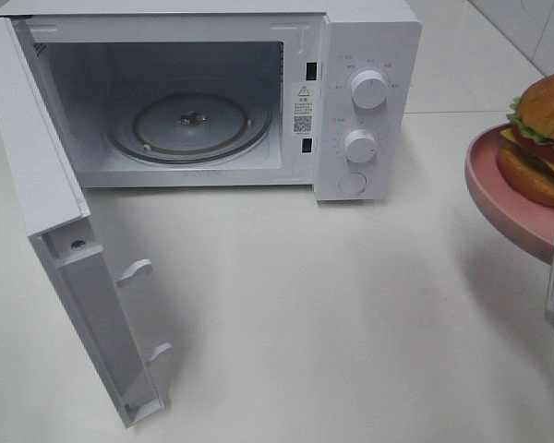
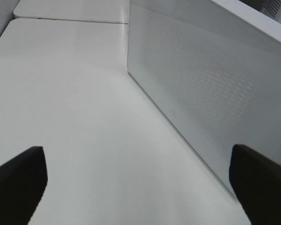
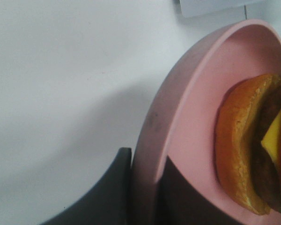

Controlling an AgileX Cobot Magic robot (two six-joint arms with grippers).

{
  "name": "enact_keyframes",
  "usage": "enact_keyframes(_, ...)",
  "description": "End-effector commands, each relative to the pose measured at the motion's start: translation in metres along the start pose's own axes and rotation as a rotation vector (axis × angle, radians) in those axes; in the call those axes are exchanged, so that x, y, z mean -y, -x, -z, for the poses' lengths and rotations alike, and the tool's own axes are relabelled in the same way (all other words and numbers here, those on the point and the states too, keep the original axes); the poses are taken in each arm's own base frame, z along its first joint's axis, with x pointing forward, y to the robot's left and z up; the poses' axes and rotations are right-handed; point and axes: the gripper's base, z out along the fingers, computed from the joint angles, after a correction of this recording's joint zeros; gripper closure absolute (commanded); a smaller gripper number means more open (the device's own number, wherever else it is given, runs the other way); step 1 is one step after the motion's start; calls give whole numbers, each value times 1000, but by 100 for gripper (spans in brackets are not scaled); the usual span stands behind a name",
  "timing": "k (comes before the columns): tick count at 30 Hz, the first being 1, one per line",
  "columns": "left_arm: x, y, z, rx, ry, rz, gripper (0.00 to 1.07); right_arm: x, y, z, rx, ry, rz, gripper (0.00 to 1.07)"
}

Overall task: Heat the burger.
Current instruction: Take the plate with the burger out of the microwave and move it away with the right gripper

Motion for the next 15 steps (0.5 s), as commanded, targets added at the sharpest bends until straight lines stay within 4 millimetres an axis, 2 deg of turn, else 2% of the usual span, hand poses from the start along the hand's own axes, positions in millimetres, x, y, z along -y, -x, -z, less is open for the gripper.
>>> enact_keyframes(1,0,0,0,12,-2,6,9,8,-3,-3,-71,-78,-61,107)
enact_keyframes(6,0,0,0,12,-2,6,9,8,-3,-8,-115,-81,-119,107)
enact_keyframes(10,0,0,0,12,-2,6,9,6,2,-24,-193,-89,-205,107)
enact_keyframes(15,0,0,0,12,-2,6,9,6,7,-35,-230,-107,-288,107)
